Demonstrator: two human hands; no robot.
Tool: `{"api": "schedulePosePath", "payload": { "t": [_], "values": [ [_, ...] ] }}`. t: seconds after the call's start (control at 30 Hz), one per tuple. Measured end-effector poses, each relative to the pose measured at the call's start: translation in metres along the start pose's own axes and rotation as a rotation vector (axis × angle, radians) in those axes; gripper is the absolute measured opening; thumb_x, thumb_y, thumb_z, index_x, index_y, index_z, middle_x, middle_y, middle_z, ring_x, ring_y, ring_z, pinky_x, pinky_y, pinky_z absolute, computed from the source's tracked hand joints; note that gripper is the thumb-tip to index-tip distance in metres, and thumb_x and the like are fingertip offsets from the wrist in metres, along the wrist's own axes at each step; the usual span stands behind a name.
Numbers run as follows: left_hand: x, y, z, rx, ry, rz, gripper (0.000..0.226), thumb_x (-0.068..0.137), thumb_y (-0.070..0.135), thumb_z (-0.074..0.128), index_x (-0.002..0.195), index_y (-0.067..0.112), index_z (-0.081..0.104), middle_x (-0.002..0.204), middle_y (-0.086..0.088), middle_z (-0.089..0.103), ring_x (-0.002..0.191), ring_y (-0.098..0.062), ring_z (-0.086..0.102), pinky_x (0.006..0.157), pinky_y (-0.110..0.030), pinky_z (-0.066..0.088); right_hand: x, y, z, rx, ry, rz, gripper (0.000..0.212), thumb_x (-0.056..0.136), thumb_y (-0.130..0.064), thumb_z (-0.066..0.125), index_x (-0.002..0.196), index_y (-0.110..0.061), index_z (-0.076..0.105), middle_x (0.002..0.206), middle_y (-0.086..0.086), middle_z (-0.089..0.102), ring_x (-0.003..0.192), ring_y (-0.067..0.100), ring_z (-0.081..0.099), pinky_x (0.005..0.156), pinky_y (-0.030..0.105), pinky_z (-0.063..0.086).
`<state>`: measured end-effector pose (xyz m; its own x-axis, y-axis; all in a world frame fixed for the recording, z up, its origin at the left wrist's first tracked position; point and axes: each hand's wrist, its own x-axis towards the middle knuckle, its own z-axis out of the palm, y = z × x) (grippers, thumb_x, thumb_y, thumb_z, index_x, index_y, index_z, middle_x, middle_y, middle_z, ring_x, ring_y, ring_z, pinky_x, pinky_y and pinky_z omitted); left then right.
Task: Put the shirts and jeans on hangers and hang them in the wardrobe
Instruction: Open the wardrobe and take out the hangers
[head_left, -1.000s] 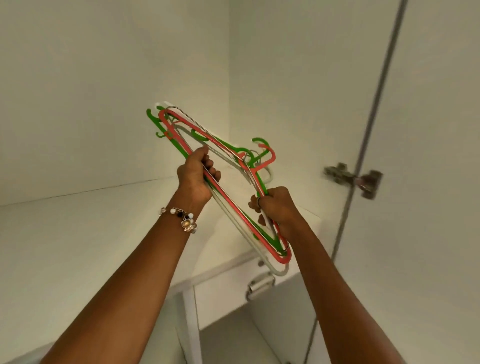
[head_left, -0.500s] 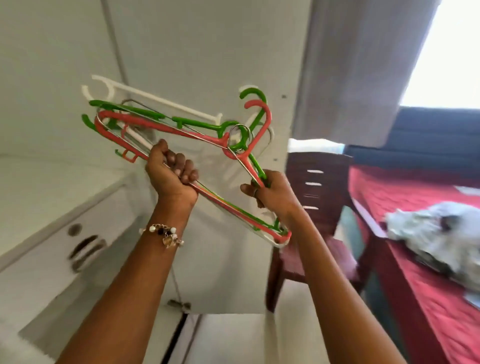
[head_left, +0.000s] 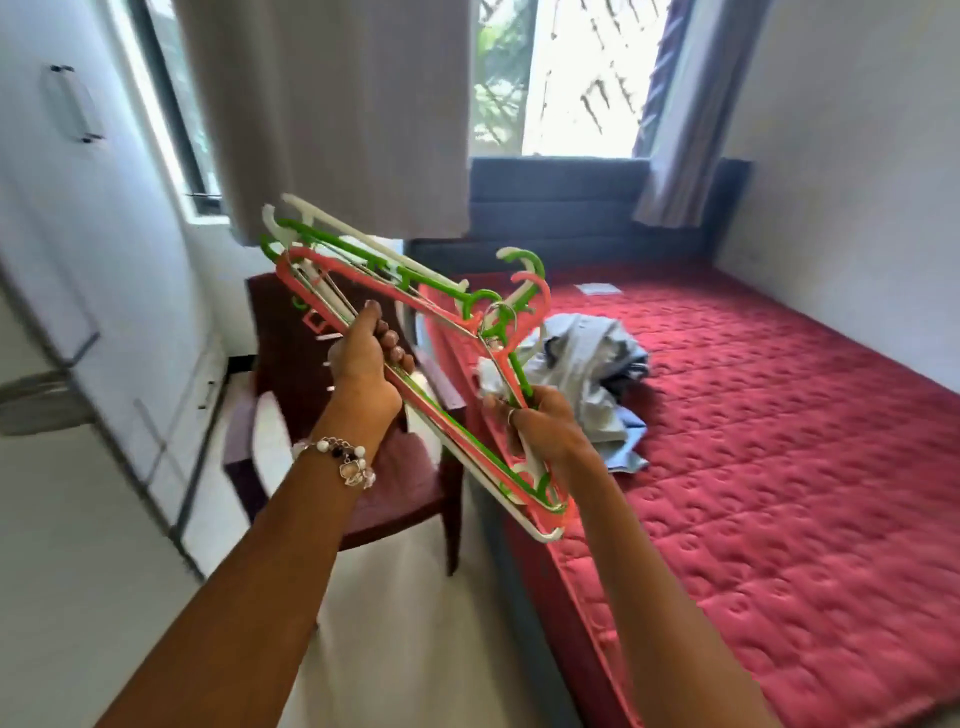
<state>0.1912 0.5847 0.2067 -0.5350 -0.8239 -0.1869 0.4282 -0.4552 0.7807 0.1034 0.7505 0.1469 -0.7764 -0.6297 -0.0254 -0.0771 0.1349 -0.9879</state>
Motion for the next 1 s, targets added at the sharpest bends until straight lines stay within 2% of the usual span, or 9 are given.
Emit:
{"api": "schedulePosePath", "payload": {
  "t": [0.1, 0.2, 0.27, 0.33, 0.5, 0.7, 0.83, 0.93, 1.0],
  "values": [
    [0.016, -0.068, 0.052, 0.111, -0.076, -0.131, 0.028, 0.089, 0.029, 0.062, 0.066, 0.016, 0.052, 0.047, 0.005, 0.046, 0.034, -0.008, 0.042, 0.04, -0.017, 0.039, 0.014, 0.039, -0.071, 0.029, 0.132, 0.06, 0.013, 0.087, -0.011, 0.069, 0.076, -0.006, 0.063, 0.051, 0.005, 0.043, 0.037, 0.01, 0.035, 0.036, 0.019, 0.03],
    [0.03, -0.125, 0.088, 0.207, -0.218, -0.292, 0.022, 0.079, 0.021, 0.07, 0.098, 0.014, 0.061, 0.063, 0.001, 0.056, 0.05, -0.007, 0.058, 0.053, -0.024, 0.051, 0.026, 0.075, -0.129, -0.004, 0.314, 0.057, 0.022, 0.086, -0.017, 0.071, 0.068, -0.02, 0.059, 0.047, -0.013, 0.047, 0.04, 0.003, 0.037, 0.038, 0.017, 0.03],
    [0.04, -0.163, 0.115, 0.288, -0.251, -0.395, 0.015, 0.085, 0.01, 0.063, 0.081, 0.024, 0.057, 0.062, 0.006, 0.052, 0.046, 0.002, 0.055, 0.051, -0.014, 0.049, 0.036, 0.103, -0.16, 0.009, 0.415, 0.122, 0.024, 0.084, -0.02, 0.072, 0.065, -0.021, 0.058, 0.044, -0.015, 0.044, 0.042, 0.003, 0.034, 0.041, 0.02, 0.029],
    [0.044, -0.202, 0.135, 0.377, -0.261, -0.455, 0.022, 0.091, 0.007, 0.054, 0.072, 0.017, 0.054, 0.049, 0.003, 0.052, 0.038, -0.003, 0.052, 0.043, -0.016, 0.048, 0.046, 0.134, -0.184, 0.046, 0.498, 0.208, 0.021, 0.078, -0.025, 0.075, 0.065, -0.018, 0.061, 0.047, -0.012, 0.041, 0.043, 0.007, 0.03, 0.045, 0.025, 0.025],
    [0.086, -0.302, 0.18, 0.583, -0.425, -0.674, 0.016, 0.094, 0.014, 0.049, 0.08, 0.014, 0.055, 0.073, -0.006, 0.058, 0.065, -0.019, 0.056, 0.06, -0.029, 0.05, 0.077, 0.211, -0.243, 0.105, 0.699, 0.38, 0.035, 0.079, -0.026, 0.077, 0.057, -0.017, 0.051, 0.05, -0.01, 0.039, 0.041, 0.005, 0.029, 0.041, 0.021, 0.023],
    [0.133, -0.423, 0.236, 0.785, -0.687, -0.963, 0.014, 0.095, 0.02, 0.046, 0.096, 0.017, 0.06, 0.087, -0.003, 0.06, 0.07, -0.018, 0.055, 0.074, -0.035, 0.046, 0.119, 0.28, -0.296, 0.326, 0.988, 0.633, 0.032, 0.083, -0.025, 0.073, 0.071, -0.015, 0.045, 0.053, 0.003, 0.038, 0.032, 0.01, 0.028, 0.036, 0.014, 0.022],
    [0.131, -0.492, 0.266, 0.946, -0.817, -1.08, 0.019, 0.096, 0.02, 0.044, 0.092, 0.018, 0.063, 0.089, 0.0, 0.065, 0.075, -0.017, 0.058, 0.07, -0.03, 0.044, 0.138, 0.317, -0.319, 0.49, 1.217, 0.767, 0.038, 0.075, -0.037, 0.078, 0.077, -0.017, 0.046, 0.06, 0.004, 0.043, 0.04, 0.012, 0.033, 0.039, 0.016, 0.025],
    [0.118, -0.544, 0.278, 1.042, -0.89, -1.164, 0.017, 0.095, 0.022, 0.045, 0.098, 0.019, 0.062, 0.093, 0.0, 0.063, 0.077, -0.017, 0.056, 0.069, -0.027, 0.041, 0.129, 0.399, -0.339, 0.535, 1.365, 0.883, 0.061, 0.048, -0.062, 0.078, 0.077, -0.024, 0.04, 0.086, 0.007, 0.047, 0.056, 0.011, 0.034, 0.047, 0.022, 0.027],
    [0.105, -0.573, 0.281, 1.084, -0.922, -1.226, 0.014, 0.094, 0.024, 0.047, 0.094, 0.02, 0.06, 0.091, 0.0, 0.059, 0.072, -0.015, 0.053, 0.067, -0.026, 0.04, 0.116, 0.42, -0.346, 0.586, 1.452, 0.955, 0.054, 0.057, -0.055, 0.08, 0.076, -0.022, 0.042, 0.09, 0.009, 0.049, 0.057, 0.013, 0.038, 0.048, 0.026, 0.032]
  ]
}}
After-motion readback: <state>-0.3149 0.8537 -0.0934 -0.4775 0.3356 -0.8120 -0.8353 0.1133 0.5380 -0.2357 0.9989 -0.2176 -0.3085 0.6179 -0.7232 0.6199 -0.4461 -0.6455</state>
